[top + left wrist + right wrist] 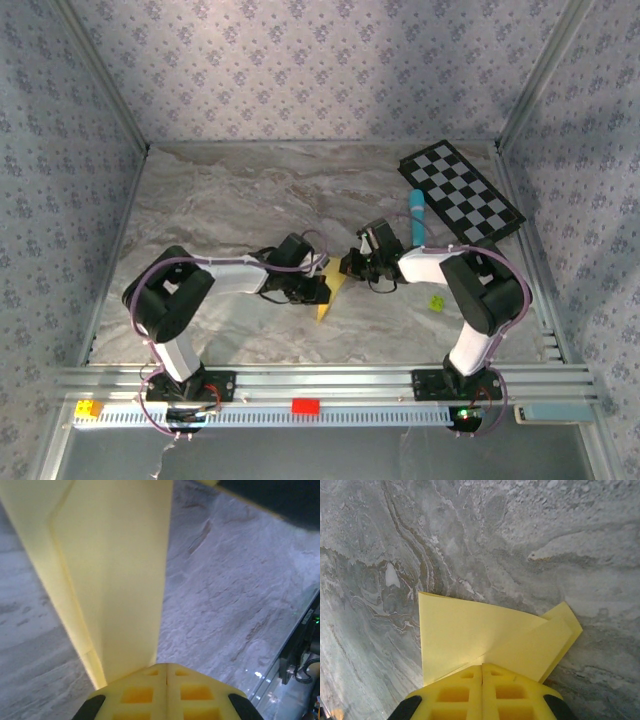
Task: Fold a paper plane with a square sheet of paper (pick it up from the middle)
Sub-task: Fold the wing for the fifth time at the center of the table.
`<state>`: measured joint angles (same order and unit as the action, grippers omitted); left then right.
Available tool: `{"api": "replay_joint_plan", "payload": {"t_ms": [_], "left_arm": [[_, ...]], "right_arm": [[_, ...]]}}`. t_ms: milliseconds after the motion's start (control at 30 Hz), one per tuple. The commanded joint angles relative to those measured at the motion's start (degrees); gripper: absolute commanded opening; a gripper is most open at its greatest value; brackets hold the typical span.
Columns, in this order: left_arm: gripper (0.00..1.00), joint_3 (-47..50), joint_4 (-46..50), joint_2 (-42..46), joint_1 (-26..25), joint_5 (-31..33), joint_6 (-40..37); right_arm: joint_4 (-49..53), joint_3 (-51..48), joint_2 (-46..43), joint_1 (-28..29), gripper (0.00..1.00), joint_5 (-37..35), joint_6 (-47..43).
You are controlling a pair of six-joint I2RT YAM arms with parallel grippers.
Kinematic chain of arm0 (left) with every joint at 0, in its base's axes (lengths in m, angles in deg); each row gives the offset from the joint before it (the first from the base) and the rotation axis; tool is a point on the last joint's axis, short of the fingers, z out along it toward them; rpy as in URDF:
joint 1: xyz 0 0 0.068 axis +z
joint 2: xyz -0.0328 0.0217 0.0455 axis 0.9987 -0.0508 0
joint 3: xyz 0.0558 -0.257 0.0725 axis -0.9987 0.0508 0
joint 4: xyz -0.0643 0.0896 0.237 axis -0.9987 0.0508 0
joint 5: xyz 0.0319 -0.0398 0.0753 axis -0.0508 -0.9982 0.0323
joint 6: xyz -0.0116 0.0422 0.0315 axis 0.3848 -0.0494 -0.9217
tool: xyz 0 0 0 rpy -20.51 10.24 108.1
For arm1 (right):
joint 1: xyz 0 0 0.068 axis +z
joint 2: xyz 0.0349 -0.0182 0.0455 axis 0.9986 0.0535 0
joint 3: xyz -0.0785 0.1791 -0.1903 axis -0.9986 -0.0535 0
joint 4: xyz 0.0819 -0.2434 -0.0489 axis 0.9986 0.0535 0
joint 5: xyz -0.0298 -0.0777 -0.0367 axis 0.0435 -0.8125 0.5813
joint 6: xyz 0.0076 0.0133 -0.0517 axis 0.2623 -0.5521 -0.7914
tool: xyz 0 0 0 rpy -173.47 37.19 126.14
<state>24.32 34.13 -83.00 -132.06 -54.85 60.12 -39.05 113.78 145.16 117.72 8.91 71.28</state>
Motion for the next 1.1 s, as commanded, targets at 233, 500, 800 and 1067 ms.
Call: {"api": "replay_joint_plan", "payload": {"t_ms": [233,500,800,1067], "left_arm": [[0.11,-7.69,2.64,-6.27,0.59,-0.42,0.11],[0.11,-2.94,7.20,-5.70,-0.36,-0.88,-1.60],[0.11,2.05,12.44,-0.82,-2.17,-1.18,-5.95],[0.05,2.01,13.76,0.47,-2.33,-0.69,-6.83]], "right_arm": [[2.22,-1.51,2.43,0.59,0.06,-2.67,0.23],[2.40,-2.57,2.07,0.33,0.06,-3.36,0.28],[2.97,-2.33,1.91,-0.11,0.06,-3.32,0.00],[3.19,-2.30,1.59,-0.04,0.06,-3.45,0.00]]}}
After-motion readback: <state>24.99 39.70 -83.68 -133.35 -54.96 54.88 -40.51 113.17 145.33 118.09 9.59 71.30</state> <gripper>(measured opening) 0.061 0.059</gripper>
